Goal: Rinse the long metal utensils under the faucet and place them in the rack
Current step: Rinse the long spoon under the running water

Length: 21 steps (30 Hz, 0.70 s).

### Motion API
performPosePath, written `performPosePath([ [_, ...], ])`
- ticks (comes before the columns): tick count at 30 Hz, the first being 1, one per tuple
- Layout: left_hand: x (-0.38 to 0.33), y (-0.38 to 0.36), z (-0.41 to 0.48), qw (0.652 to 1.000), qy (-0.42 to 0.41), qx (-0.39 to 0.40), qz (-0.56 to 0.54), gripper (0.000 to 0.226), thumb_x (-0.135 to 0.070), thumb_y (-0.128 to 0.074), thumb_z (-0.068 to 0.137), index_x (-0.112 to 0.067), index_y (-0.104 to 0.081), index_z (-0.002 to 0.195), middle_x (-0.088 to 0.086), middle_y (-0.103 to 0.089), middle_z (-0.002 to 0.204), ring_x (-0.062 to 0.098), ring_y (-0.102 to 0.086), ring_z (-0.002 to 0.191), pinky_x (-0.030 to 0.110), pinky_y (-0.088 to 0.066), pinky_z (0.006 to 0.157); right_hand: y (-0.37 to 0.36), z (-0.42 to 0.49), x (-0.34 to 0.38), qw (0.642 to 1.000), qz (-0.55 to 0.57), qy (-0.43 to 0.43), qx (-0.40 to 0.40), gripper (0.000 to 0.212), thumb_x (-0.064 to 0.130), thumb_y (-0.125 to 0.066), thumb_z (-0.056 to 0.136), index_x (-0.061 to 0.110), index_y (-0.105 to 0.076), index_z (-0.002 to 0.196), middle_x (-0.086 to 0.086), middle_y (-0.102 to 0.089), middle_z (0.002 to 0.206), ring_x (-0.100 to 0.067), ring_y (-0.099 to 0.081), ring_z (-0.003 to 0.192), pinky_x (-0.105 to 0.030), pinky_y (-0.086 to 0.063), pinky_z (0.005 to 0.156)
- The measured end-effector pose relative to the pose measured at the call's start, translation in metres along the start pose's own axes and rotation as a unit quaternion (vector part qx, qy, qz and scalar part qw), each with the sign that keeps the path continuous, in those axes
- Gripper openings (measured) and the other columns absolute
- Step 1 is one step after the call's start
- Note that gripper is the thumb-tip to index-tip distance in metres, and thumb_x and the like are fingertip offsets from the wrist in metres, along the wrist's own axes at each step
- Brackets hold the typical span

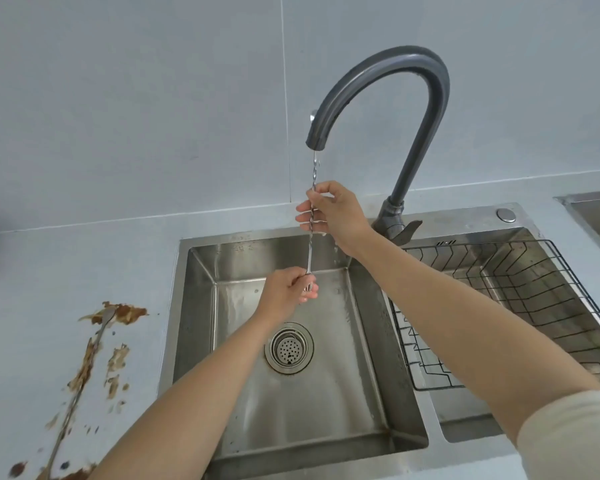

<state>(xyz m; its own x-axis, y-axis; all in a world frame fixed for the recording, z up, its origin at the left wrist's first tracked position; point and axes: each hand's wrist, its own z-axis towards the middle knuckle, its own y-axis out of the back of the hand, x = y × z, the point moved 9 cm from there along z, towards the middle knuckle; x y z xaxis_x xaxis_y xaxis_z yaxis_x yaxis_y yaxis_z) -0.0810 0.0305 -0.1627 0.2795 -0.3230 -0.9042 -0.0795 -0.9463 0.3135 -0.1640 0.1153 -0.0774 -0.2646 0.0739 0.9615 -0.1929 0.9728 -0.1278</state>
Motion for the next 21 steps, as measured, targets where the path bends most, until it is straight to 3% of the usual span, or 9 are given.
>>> performPosePath([
  [5,0.022,-0.018,-0.018,0.999,0.022,0.014,0.021,0.022,-0.01,-0.045,0.092,-0.01,-0.061,0.078,-0.006,-0.062,0.069,-0.006,-0.063,0.058,0.008,-0.048,0.059,0.008,-0.01,-0.018,1.0,-0.006,-0.009,-0.007,0.02,0.007,-0.047,0.095,0.013,-0.048,0.077,-0.009,-0.06,0.07,-0.006,-0.062,0.043,-0.023,-0.056,0.053],
  [9,0.043,-0.033,-0.027,0.999,0.043,0.021,0.026,0.031,-0.009,-0.054,0.086,-0.015,-0.057,0.056,-0.001,-0.061,0.06,-0.012,-0.059,0.049,0.017,-0.047,0.064,0.012,-0.024,-0.041,0.999,-0.026,-0.031,0.009,0.021,0.005,-0.047,0.095,0.012,-0.049,0.075,-0.009,-0.059,0.069,-0.007,-0.061,0.044,-0.023,-0.056,0.053],
  [12,0.061,-0.044,-0.033,0.997,0.06,0.022,0.033,0.054,-0.002,-0.06,0.082,-0.03,-0.048,0.037,-0.012,-0.055,0.038,-0.008,-0.052,0.04,0.008,-0.039,0.051,0.018,-0.033,-0.062,0.997,-0.062,-0.041,0.017,0.021,0.006,-0.049,0.094,0.014,-0.051,0.075,-0.006,-0.059,0.071,-0.007,-0.061,0.048,-0.02,-0.054,0.053],
  [15,0.086,-0.06,-0.035,0.994,0.082,0.031,0.06,0.061,0.002,-0.063,0.075,-0.026,-0.041,0.026,-0.012,-0.048,0.03,-0.004,-0.045,0.036,0.015,-0.034,0.05,0.034,-0.035,-0.093,0.988,-0.135,-0.073,-0.009,0.022,0.008,-0.051,0.093,0.017,-0.051,0.074,-0.002,-0.055,0.071,-0.013,-0.057,0.058,-0.018,-0.052,0.051],
  [18,0.113,-0.076,-0.037,0.99,0.12,0.036,0.068,0.046,0.002,-0.068,0.07,-0.027,-0.052,0.038,-0.013,-0.053,0.037,0.004,-0.052,0.049,0.028,-0.042,0.061,0.057,-0.029,-0.135,0.974,-0.185,-0.12,-0.054,0.025,0.009,-0.052,0.092,0.02,-0.051,0.07,-0.004,-0.054,0.071,-0.018,-0.057,0.064,-0.035,-0.056,0.062],
  [20,0.126,-0.092,-0.04,0.983,0.152,0.062,0.085,0.013,-0.001,-0.07,0.07,-0.008,-0.067,0.06,0.005,-0.067,0.059,0.013,-0.058,0.057,0.032,-0.048,0.065,0.067,-0.026,-0.163,0.959,-0.226,-0.158,-0.066,0.028,0.008,-0.052,0.091,0.021,-0.051,0.066,-0.004,-0.055,0.068,-0.02,-0.057,0.068,-0.042,-0.056,0.07],
  [21,0.132,-0.101,-0.041,0.978,0.168,0.076,0.095,0.005,-0.003,-0.07,0.071,-0.001,-0.067,0.067,0.014,-0.069,0.065,0.007,-0.059,0.051,0.028,-0.049,0.062,0.071,-0.025,-0.175,0.95,-0.248,-0.177,-0.064,0.029,0.006,-0.052,0.09,0.02,-0.051,0.065,-0.002,-0.054,0.066,-0.019,-0.056,0.063,-0.04,-0.056,0.069],
])
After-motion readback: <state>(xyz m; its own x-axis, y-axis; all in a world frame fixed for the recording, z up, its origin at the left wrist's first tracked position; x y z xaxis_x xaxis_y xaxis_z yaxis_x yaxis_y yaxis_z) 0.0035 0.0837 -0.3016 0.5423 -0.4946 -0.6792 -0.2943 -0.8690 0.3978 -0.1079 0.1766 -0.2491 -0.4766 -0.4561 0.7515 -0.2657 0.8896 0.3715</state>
